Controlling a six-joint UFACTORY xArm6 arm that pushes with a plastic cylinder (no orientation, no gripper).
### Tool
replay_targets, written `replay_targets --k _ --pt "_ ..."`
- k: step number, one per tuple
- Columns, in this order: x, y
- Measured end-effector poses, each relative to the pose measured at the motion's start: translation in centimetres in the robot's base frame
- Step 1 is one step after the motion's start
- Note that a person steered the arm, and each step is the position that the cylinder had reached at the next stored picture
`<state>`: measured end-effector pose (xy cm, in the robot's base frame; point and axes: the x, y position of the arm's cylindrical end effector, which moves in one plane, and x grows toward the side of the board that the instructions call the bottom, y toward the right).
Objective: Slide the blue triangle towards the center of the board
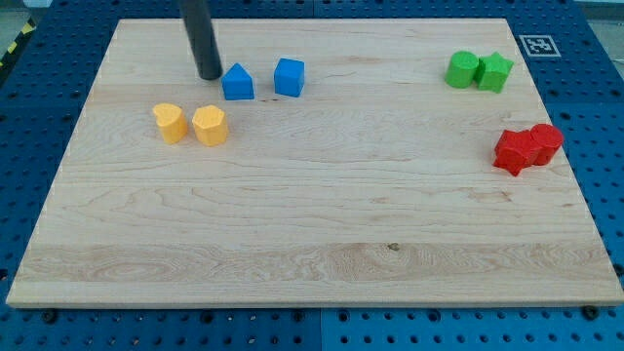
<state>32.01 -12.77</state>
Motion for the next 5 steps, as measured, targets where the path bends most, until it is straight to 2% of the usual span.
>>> replay_targets --k 1,3,5 --pt "1.6 2.7" --pt "-0.3 1.4" --pt "4.9 10.4"
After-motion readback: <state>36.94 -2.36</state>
